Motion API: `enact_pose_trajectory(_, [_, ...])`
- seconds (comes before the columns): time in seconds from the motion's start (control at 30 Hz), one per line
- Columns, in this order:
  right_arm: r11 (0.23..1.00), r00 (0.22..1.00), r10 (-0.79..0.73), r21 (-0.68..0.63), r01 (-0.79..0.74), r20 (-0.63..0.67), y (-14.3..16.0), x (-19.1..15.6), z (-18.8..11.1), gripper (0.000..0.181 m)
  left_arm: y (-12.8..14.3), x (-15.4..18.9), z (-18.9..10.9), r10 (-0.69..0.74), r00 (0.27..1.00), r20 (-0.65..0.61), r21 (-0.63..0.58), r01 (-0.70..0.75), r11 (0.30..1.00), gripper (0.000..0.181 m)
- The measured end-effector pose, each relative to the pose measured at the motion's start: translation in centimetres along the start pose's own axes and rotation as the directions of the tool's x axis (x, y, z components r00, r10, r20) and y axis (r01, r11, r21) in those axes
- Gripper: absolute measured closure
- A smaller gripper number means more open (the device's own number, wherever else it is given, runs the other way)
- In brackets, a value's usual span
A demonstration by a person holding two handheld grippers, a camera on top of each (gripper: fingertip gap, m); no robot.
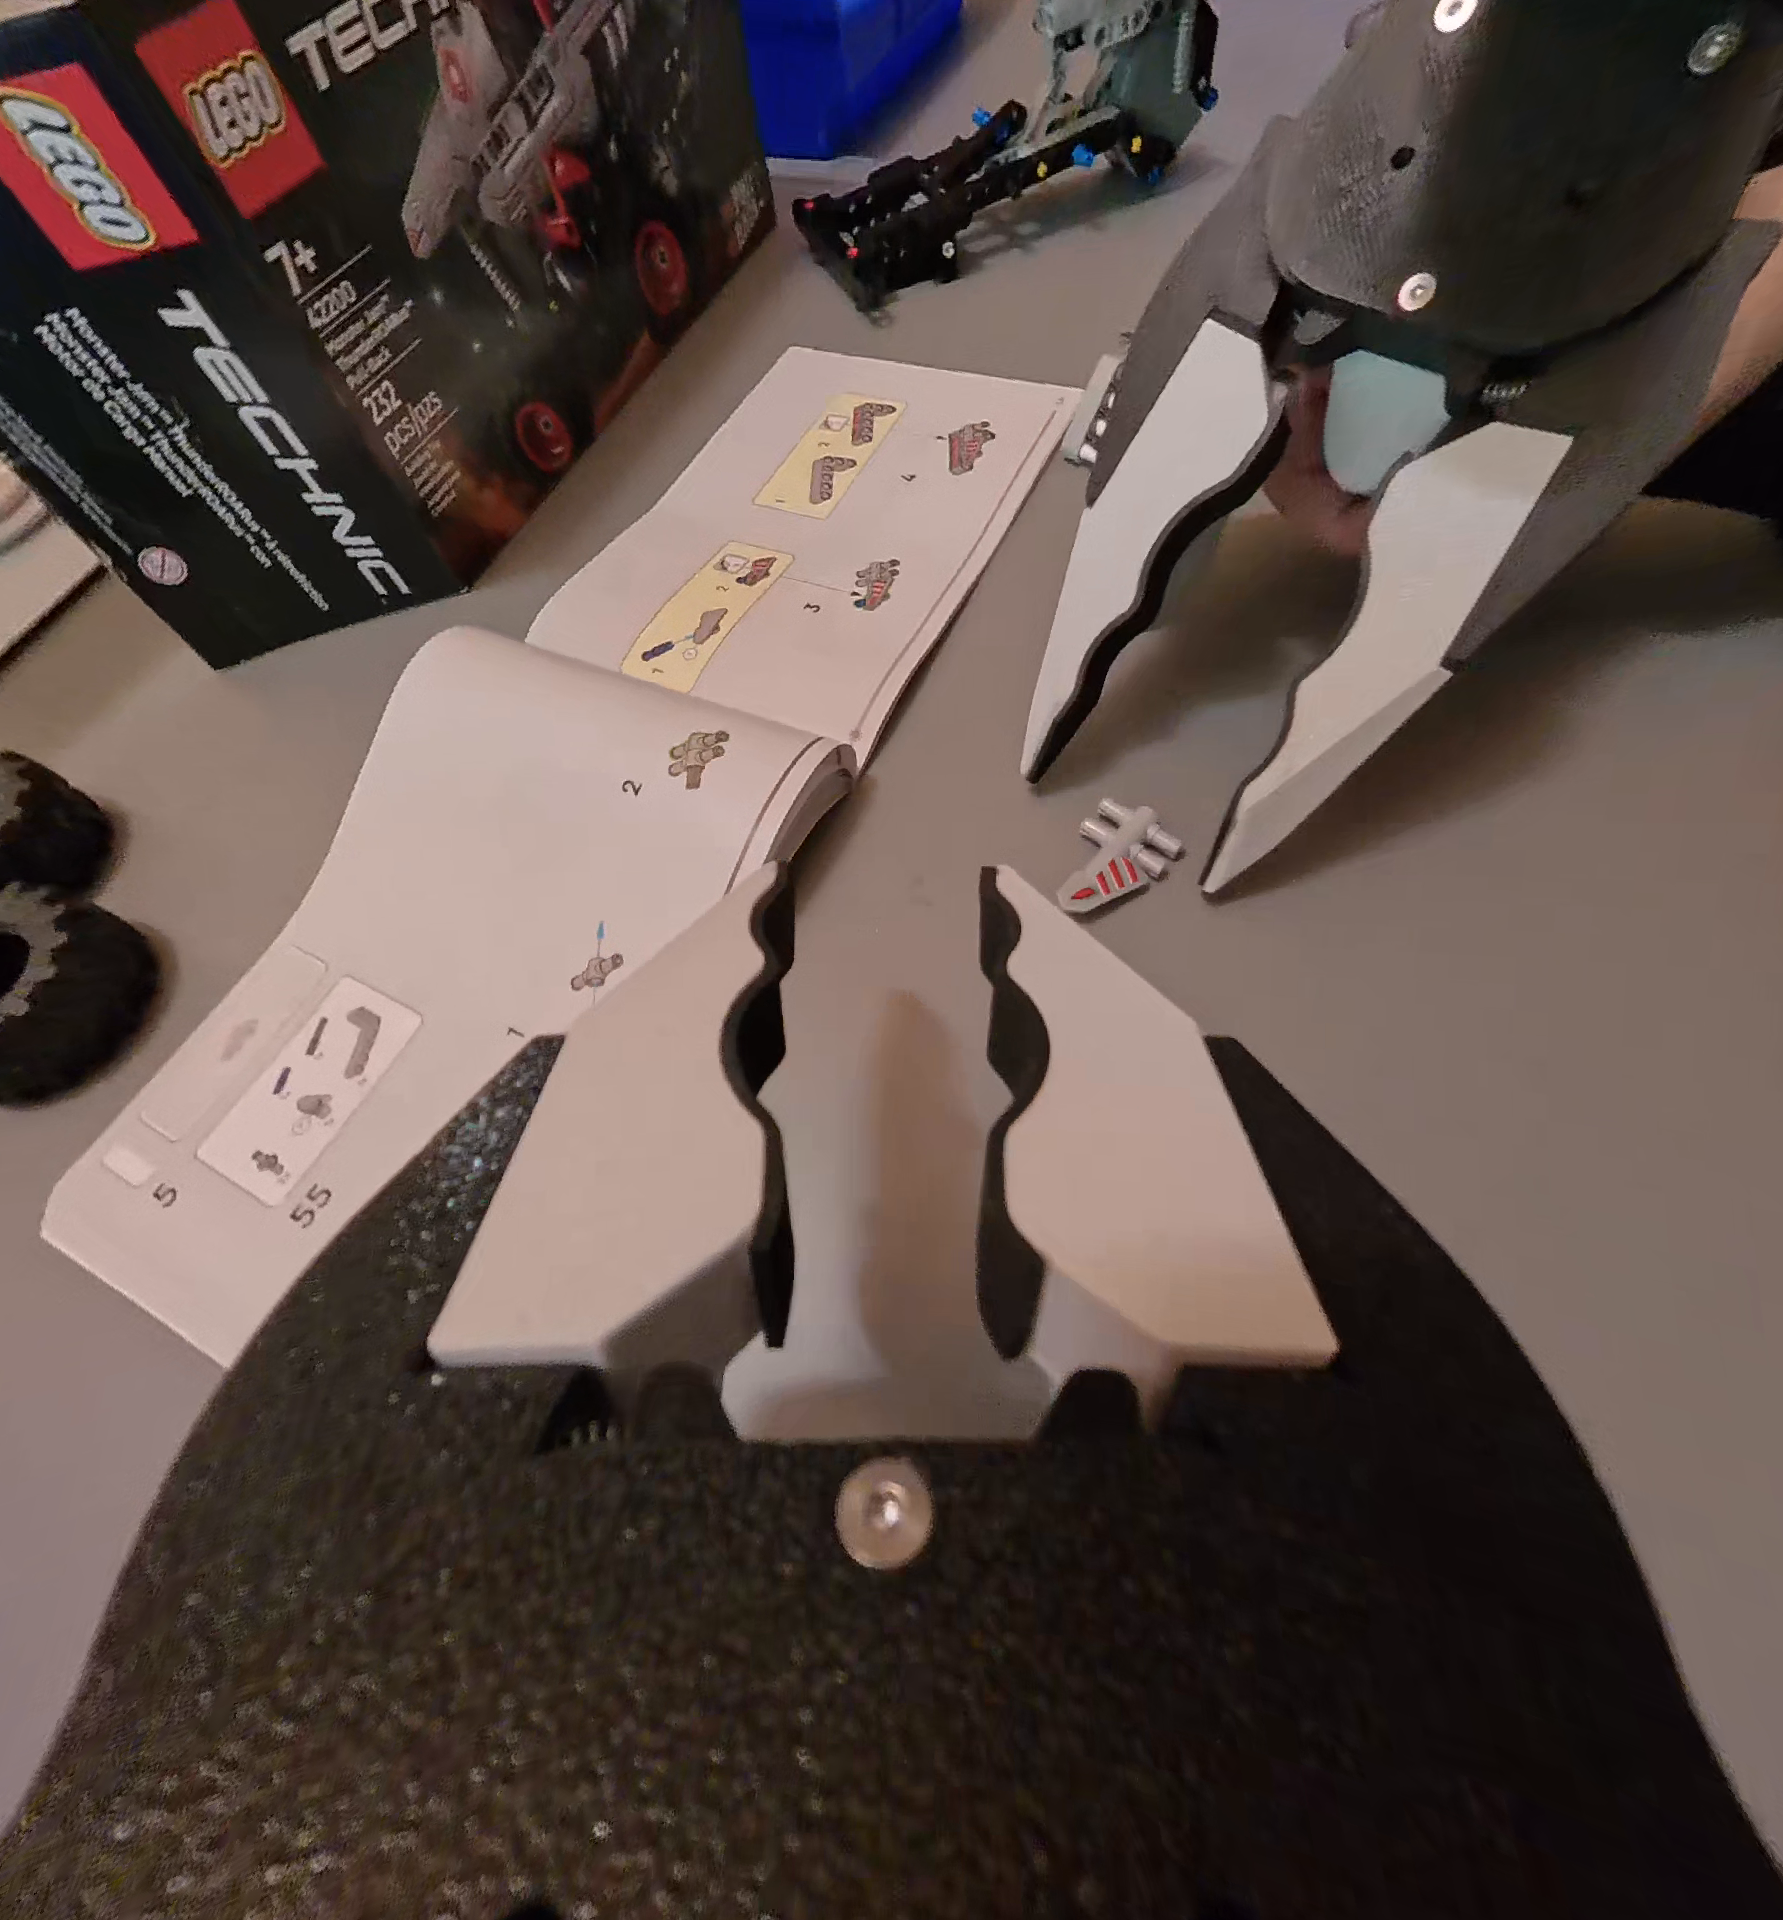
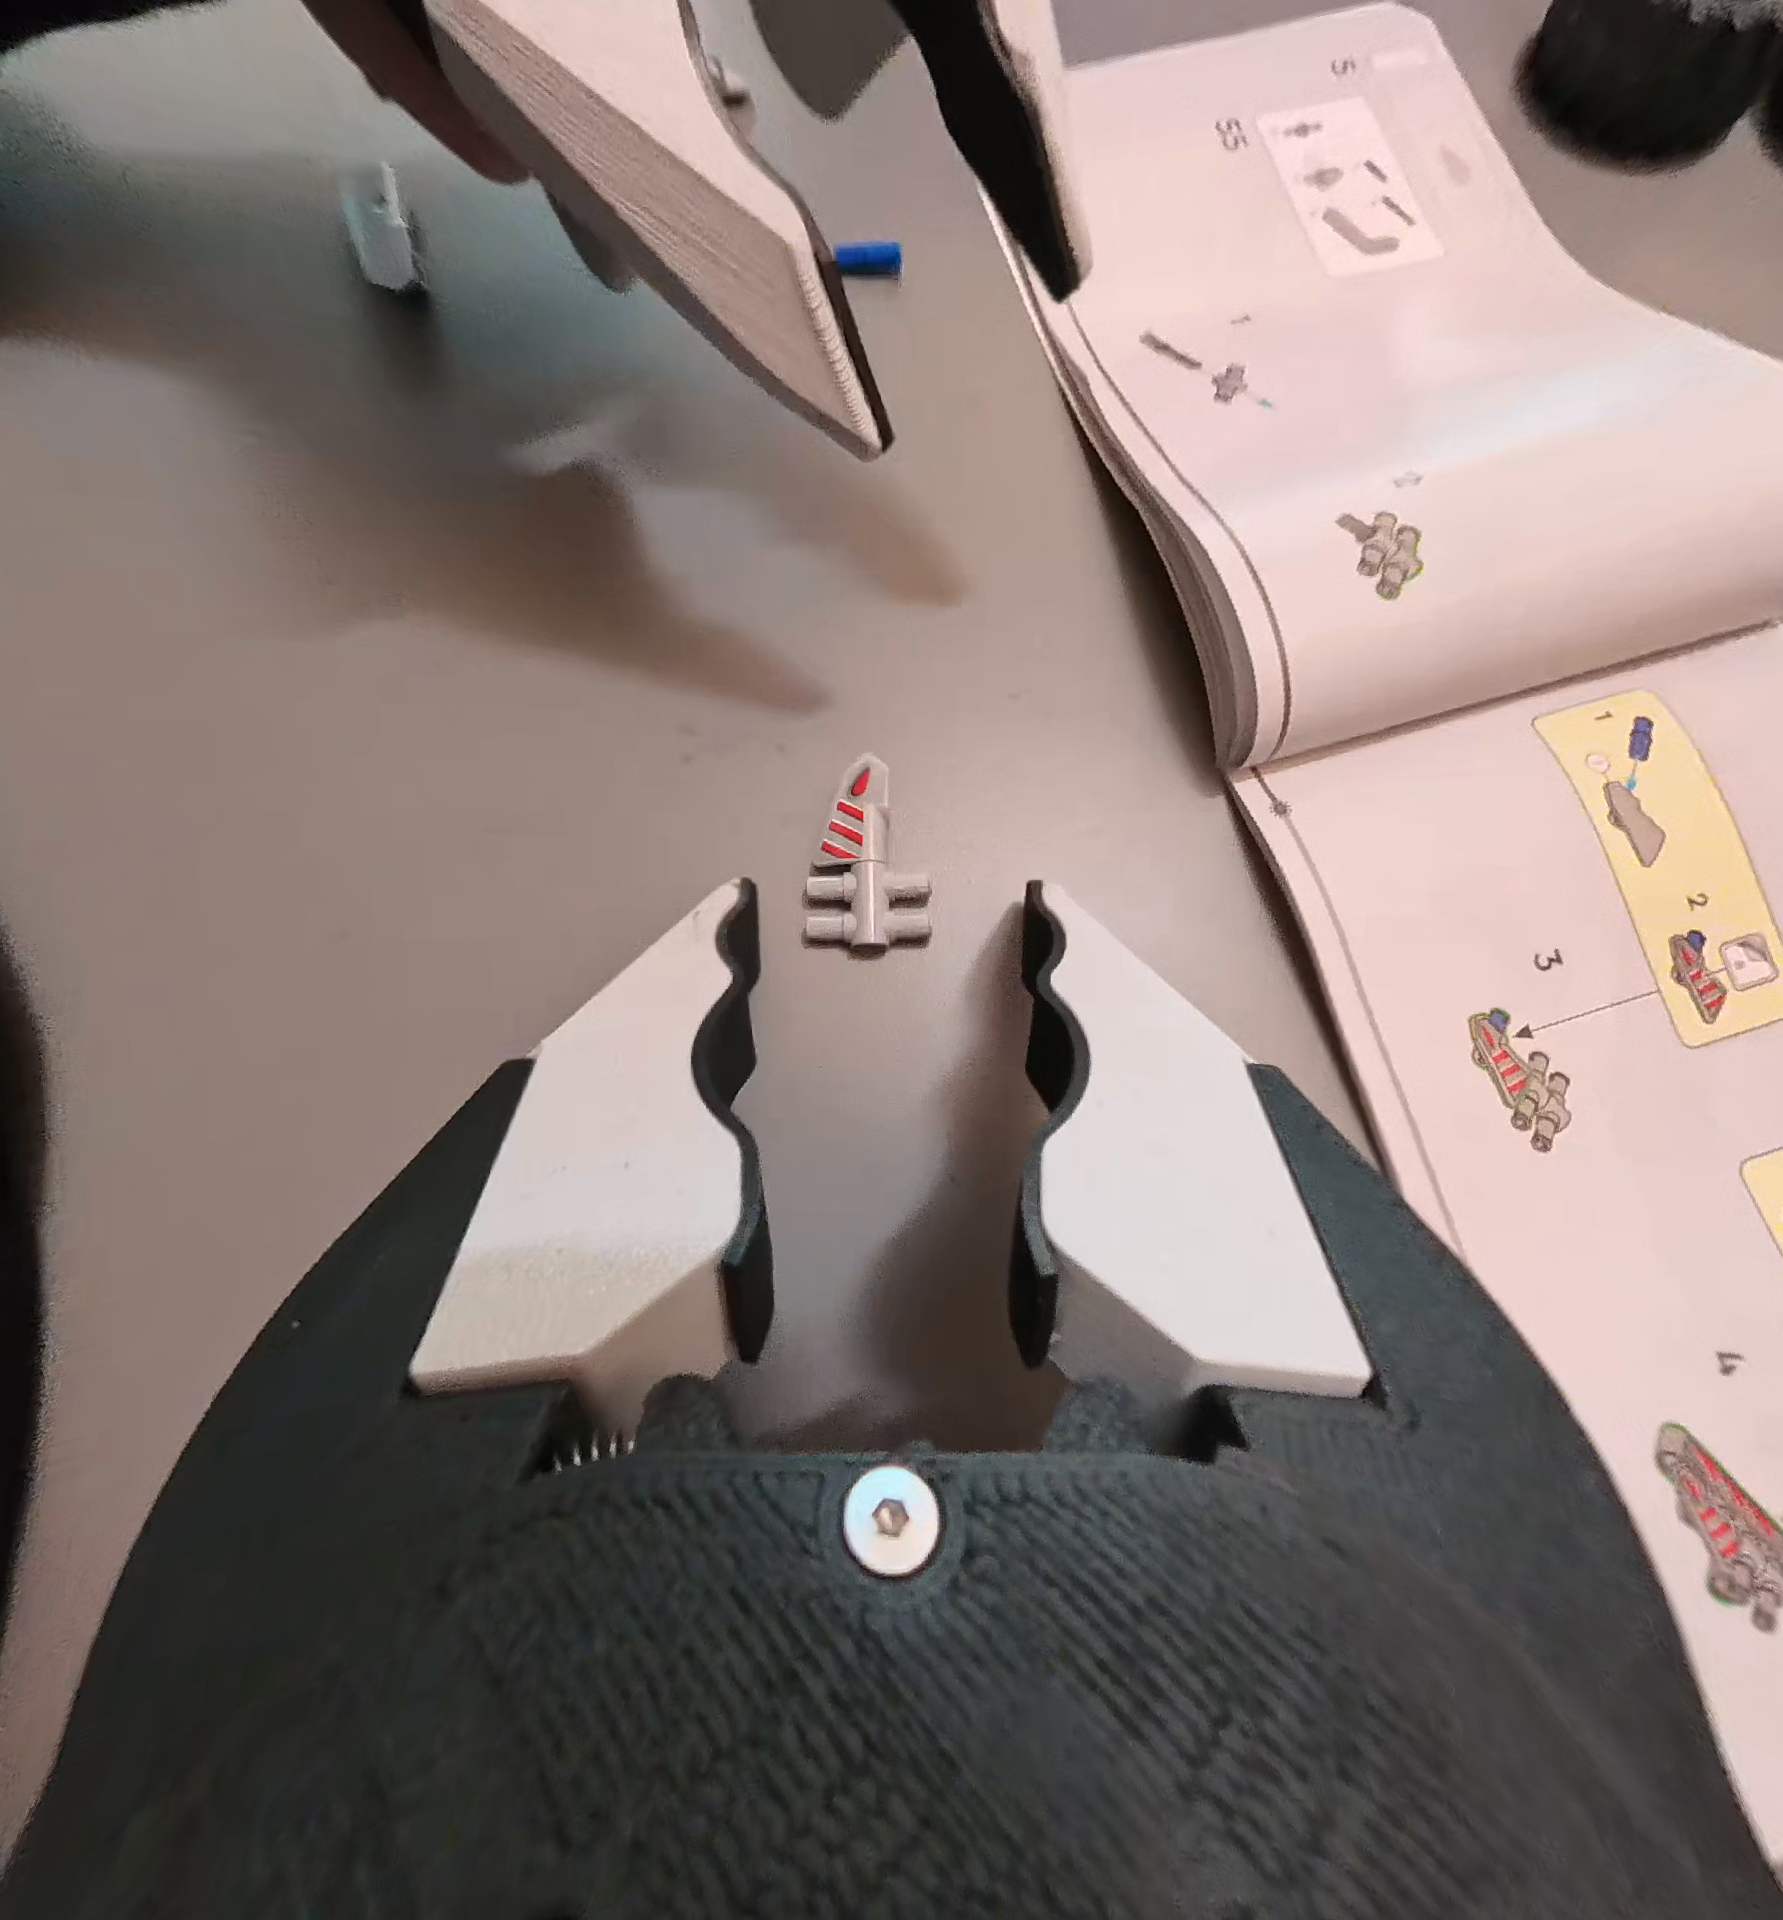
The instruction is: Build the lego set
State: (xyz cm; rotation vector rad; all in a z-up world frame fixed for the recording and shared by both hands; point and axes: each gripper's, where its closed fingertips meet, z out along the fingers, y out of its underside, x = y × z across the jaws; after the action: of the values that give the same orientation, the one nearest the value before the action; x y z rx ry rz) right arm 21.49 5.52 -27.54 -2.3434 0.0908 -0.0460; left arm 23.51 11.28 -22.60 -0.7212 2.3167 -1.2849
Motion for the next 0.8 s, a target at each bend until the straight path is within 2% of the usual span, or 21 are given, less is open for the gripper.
enact_pose_trajectory(0.03, [1.0,1.0,0.005,-0.013,-0.005,-0.006,0.2,-0.1,0.2,0.132,0.1,0.0,0.1,0.024,1.0,0.002,-0.01,-0.024,1.0,0.148])
enact_pose_trajectory(0.1, [0.999,1.0,0.029,0.016,-0.029,-0.002,-0.1,-0.3,0.4,0.148,0.3,0.3,0.5,0.071,0.997,-0.007,-0.022,-0.072,0.997,0.148])
enact_pose_trajectory(0.2, [0.999,1.0,0.016,0.042,-0.015,-0.024,0.0,-0.1,0.3,0.158,0.0,0.7,0.9,0.116,0.993,-0.026,0.004,-0.116,0.993,0.152])
enact_pose_trajectory(0.33, [0.998,0.999,0.014,0.054,-0.012,-0.034,0.3,-0.2,-0.1,0.158,0.0,1.3,1.5,0.144,0.987,-0.071,0.012,-0.144,0.99,0.154])
enact_pose_trajectory(0.53, [0.998,0.975,-0.054,0.01,0.057,-0.215,2.7,1.0,-3.4,0.159,-1.3,3.5,2.3,0.137,0.975,-0.173,0.054,-0.13,0.99,0.152])
enact_pose_trajectory(0.67, [0.997,0.959,-0.052,0.037,0.064,-0.28,3.6,0.8,-5.4,0.158,-1.1,5.5,3.7,0.098,0.964,-0.247,0.011,-0.098,0.995,0.152])
enact_pose_trajectory(0.8, [0.999,0.969,0.001,0.04,0.009,-0.246,4.8,0.3,-5.6,0.158,-0.7,7.3,5.2,0.104,0.948,-0.301,-0.015,-0.114,0.993,0.152])
